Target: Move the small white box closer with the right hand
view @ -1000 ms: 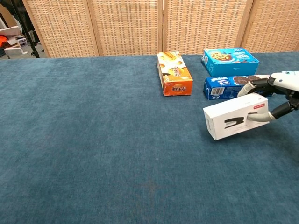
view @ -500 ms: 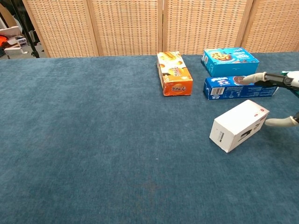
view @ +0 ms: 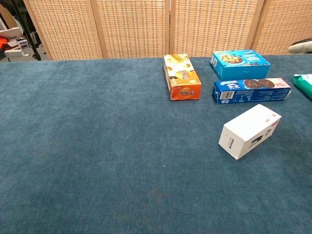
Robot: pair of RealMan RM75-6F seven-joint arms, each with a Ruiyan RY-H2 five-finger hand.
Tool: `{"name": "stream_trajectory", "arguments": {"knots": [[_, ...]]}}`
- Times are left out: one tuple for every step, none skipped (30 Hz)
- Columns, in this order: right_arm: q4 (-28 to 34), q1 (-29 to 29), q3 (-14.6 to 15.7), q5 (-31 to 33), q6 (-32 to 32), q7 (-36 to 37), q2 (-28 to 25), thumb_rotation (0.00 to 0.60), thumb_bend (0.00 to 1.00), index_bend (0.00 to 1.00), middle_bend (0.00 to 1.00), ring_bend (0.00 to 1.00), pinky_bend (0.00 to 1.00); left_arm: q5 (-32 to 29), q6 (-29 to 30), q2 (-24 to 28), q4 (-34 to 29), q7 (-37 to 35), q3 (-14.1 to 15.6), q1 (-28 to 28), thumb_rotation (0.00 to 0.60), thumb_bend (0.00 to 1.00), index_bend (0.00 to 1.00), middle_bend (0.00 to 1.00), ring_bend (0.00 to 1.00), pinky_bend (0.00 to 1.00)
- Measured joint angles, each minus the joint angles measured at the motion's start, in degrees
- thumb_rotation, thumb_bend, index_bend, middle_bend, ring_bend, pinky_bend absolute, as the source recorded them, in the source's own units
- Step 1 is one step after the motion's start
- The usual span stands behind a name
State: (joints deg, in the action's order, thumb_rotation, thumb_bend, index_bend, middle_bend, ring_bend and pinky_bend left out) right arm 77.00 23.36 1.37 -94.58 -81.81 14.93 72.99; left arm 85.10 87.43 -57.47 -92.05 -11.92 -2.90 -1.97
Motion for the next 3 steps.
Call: {"name": "stream_trajectory", "arguments": {"knots": [[1.7, -1.0, -0.1, 0.6, -0.9, -2.6, -0.4, 0.6, 0.0, 0.0, 0.0, 0.0, 0.0, 0.1, 0.3, 0.0, 0.0, 0.0, 0.0, 0.1, 0.6, 0.0, 0.0, 0.0, 0.0, 0.0], [3.4, -2.1, -0.2, 1.2, -1.8, -4.9, -0.8, 0.6, 0.0, 0.0, 0.0, 0.0, 0.0, 0.2, 0.5, -0.1, 0.0, 0.0, 0.0, 0.2, 0.6, 0.0, 0.0, 0.0, 0.0, 0.0], [5.8, -3.6, -0.3, 2.2, -3.0, -7.5, -1.2, 0.6, 0.0, 0.0, 0.0, 0.0, 0.0, 0.4, 0.7, -0.1, 0.1, -0.1, 0.0, 0.3, 0.6, 0.0, 0.0, 0.0, 0.0, 0.0]]}}
